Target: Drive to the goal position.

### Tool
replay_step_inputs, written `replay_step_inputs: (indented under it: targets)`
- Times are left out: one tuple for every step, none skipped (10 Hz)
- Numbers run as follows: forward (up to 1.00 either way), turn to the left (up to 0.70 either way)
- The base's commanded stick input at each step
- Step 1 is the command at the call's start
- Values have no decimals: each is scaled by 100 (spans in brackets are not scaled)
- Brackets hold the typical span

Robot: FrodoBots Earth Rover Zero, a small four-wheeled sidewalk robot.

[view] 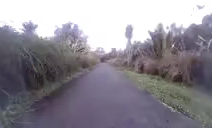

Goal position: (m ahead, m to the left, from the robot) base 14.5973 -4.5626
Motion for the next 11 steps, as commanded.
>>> replay_step_inputs:
  targets:
    - [70,0]
    - [70,0]
    - [70,0]
    - [70,0]
    - [70,0]
    - [70,0]
    - [70,0]
    - [70,0]
    - [70,0]
    - [70,-1]
    - [70,-13]
